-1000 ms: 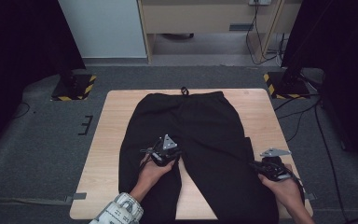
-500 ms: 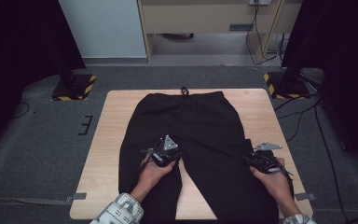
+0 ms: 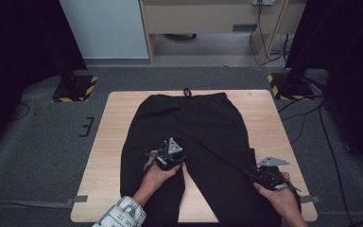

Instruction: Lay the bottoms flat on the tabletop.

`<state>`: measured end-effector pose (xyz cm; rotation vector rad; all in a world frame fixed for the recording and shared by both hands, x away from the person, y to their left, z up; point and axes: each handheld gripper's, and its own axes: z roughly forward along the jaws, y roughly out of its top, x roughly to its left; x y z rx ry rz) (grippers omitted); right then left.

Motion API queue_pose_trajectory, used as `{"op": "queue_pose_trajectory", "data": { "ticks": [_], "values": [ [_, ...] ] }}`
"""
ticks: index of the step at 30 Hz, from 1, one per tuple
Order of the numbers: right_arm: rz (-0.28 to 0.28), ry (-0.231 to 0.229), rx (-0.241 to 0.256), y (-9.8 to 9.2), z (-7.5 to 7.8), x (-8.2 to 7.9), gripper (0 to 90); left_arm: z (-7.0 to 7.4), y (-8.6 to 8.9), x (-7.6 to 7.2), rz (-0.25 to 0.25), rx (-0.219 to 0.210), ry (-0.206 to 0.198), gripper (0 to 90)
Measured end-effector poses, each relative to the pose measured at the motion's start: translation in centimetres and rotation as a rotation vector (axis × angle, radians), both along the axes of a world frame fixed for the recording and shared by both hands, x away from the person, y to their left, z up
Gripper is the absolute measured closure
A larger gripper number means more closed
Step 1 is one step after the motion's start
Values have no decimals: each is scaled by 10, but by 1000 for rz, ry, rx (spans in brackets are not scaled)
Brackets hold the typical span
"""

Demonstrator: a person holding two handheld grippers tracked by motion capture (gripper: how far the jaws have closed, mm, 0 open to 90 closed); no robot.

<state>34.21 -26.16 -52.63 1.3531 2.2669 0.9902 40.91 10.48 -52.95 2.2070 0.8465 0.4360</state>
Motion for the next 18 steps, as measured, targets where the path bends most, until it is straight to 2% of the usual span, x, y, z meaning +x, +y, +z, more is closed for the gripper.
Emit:
{"op": "queue_pose_trajectory", "data": {
  "ticks": [5,8,11,13,15,18],
  "values": [
    [17,19,-4,3,2,-9,579,-1,1,0,5,-14,8,574],
    [36,38,-26,5,5,-13,429,0,0,-2,5,-5,3,545],
    [37,-7,-25,2,15,-14,323,3,1,-5,5,-24,3,500],
    [36,-38,-4,-3,29,-9,277,7,1,-7,8,-46,-4,491],
    [39,-46,17,-8,40,3,229,10,1,-8,17,-62,-12,481],
    [20,-54,51,-12,48,30,215,12,1,-10,21,-59,-18,480]
  ]
}}
